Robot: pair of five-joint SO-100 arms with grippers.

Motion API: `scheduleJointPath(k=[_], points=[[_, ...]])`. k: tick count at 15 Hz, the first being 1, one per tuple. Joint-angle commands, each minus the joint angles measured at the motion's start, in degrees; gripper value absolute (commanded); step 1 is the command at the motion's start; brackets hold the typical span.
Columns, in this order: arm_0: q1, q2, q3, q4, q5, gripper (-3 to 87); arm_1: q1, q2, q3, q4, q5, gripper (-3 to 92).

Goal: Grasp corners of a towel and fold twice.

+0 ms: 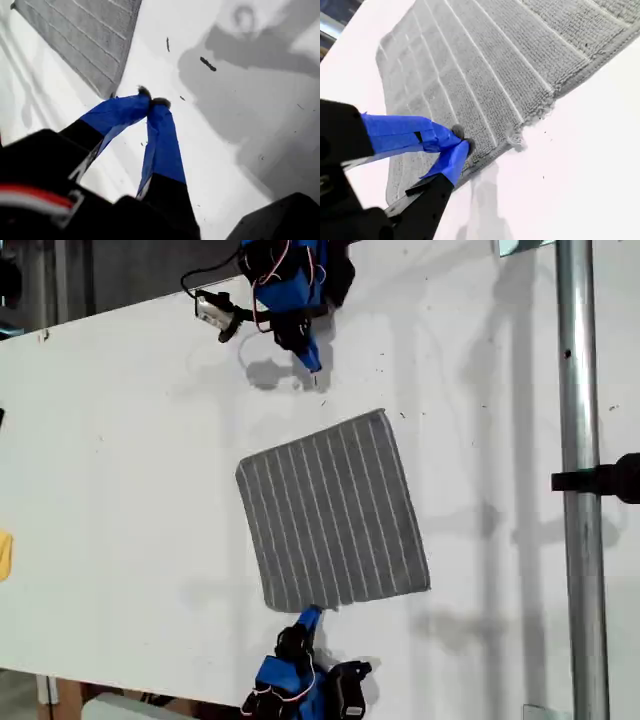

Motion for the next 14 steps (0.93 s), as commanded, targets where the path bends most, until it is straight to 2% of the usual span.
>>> scheduleJointPath(k=[1,11,12,14], points=[[-1.3,0.4,0.5,-0.2,-0.9,-2.6,-1.9,0.0,-2.7,0.5,0.5,-0.3],[-1.3,1.5,0.4,-0.2,0.6,-2.6,1.1,0.0,-2.6,0.1,-1.1,-0.3],[-1.4,1.6,-0.4,-0.1,-1.7,-2.8,0.9,0.0,-4.4,-0.5,-1.6,-0.3],[1.0,0.2,-3.0,-3.6,-5.8,-2.8,0.6,-3.1,-10.5,-1.8,-2.8,-0.3]])
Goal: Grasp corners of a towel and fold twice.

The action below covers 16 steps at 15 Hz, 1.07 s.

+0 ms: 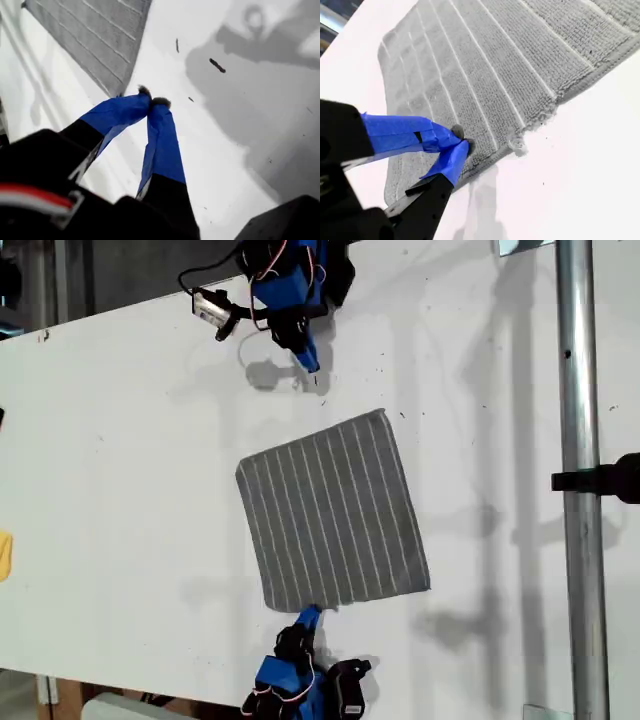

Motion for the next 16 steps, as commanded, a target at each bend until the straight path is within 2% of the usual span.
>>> scheduleJointPath(k=[1,5,8,10,13,14,16], points=[[2.2,-5.6,-4.9,-4.6,-5.0,-2.8,0.1,-6.3,-10.9,-3.3,-2.1,-0.3],[5.5,-39.3,-29.4,-8.2,-6.5,-2.8,-4.0,-27.2,-25.3,-10.5,-4.0,-0.3],[12.1,-51.3,-41.7,-8.8,-9.3,-2.8,-11.3,-40.8,-35.9,-11.6,-5.0,-0.3],[17.6,-64.2,-52.8,-8.4,-10.0,-2.8,-15.4,-54.6,-46.8,-12.6,-9.8,-0.3],[24.2,-81.1,-71.2,1.3,-6.0,-2.8,-20.8,-80.3,-70.5,-4.6,-19.6,-0.3],[25.5,-82.2,-72.3,2.4,-5.3,-2.8,-21.7,-85.3,-74.1,-3.3,-20.6,0.7],[26.9,-80.9,-71.3,2.2,-5.0,-2.8,-22.1,-89.0,-75.6,-2.5,-21.3,15.6]])
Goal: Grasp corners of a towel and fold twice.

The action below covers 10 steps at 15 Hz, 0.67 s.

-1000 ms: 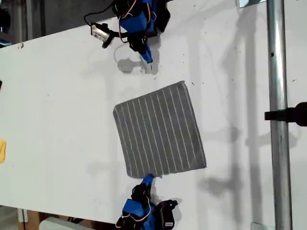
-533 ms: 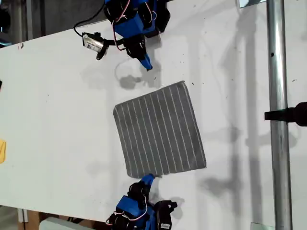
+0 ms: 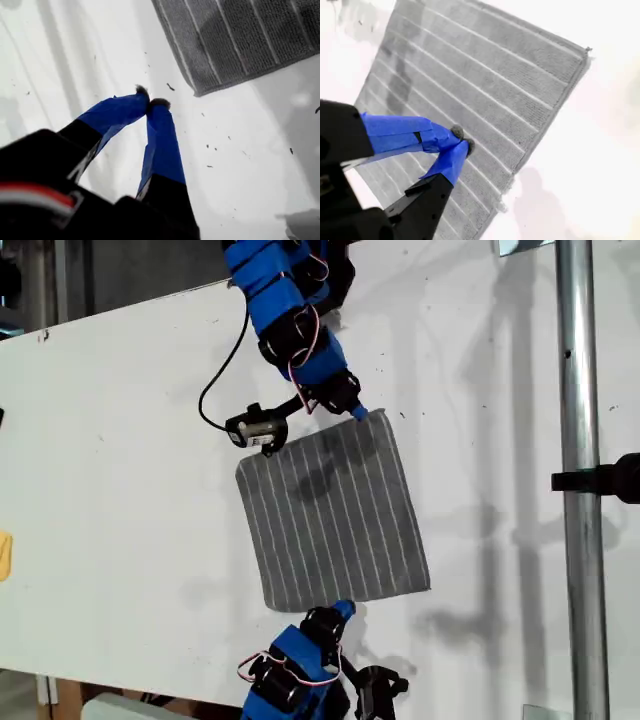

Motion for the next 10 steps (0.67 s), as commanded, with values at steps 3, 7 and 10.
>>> scheduleJointPath(k=[3,7,10], points=[[1.9,0.5,-3.2,-0.4,1.5,-2.7,-1.2,-3.4,-7.4,5.5,-9.0,33.8],[1.6,0.3,-3.0,-0.4,1.7,-2.7,1.8,-20.2,-8.5,6.5,-17.0,37.5],[1.8,-0.3,-2.9,-0.4,1.1,-2.7,3.6,-24.3,-10.4,3.8,-18.8,34.7]])
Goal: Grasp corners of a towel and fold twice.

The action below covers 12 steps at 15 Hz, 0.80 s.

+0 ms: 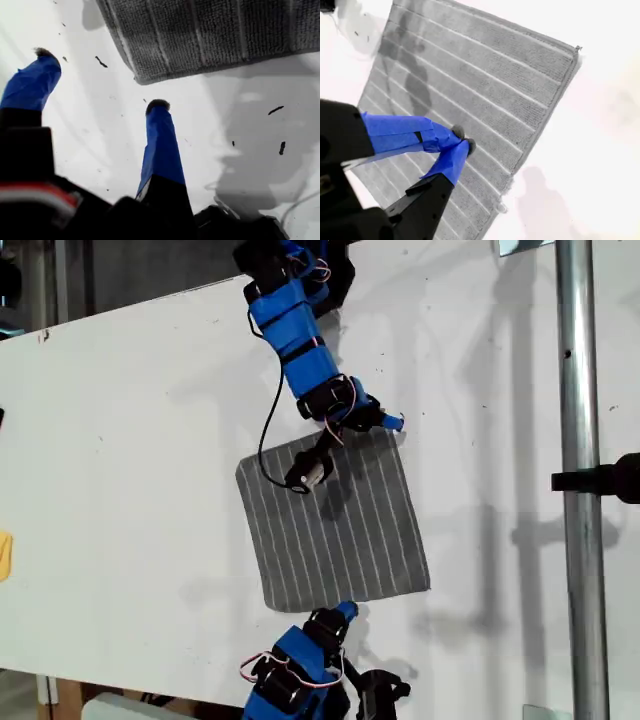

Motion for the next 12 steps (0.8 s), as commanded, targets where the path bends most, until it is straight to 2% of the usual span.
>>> scheduleJointPath(k=[1,5,7,10,12], points=[[0.9,-0.3,-2.9,-0.4,-0.2,-2.7,2.5,-1.0,-3.7,-3.1,-1.4,34.0],[1.0,-1.6,-3.2,-0.7,-0.8,-2.7,5.7,-5.2,-3.4,-7.2,-2.2,26.2],[1.1,-1.6,-3.0,-0.2,-1.8,-2.7,6.6,-9.6,-3.4,-8.4,-1.9,12.4],[0.9,-1.6,-2.5,0.4,-3.1,-2.7,6.5,-14.1,-4.9,-9.1,-1.8,-0.2],[0.5,-2.1,-2.8,0.8,-3.5,-2.5,6.0,-14.7,-6.4,-9.2,-1.9,-0.2]])
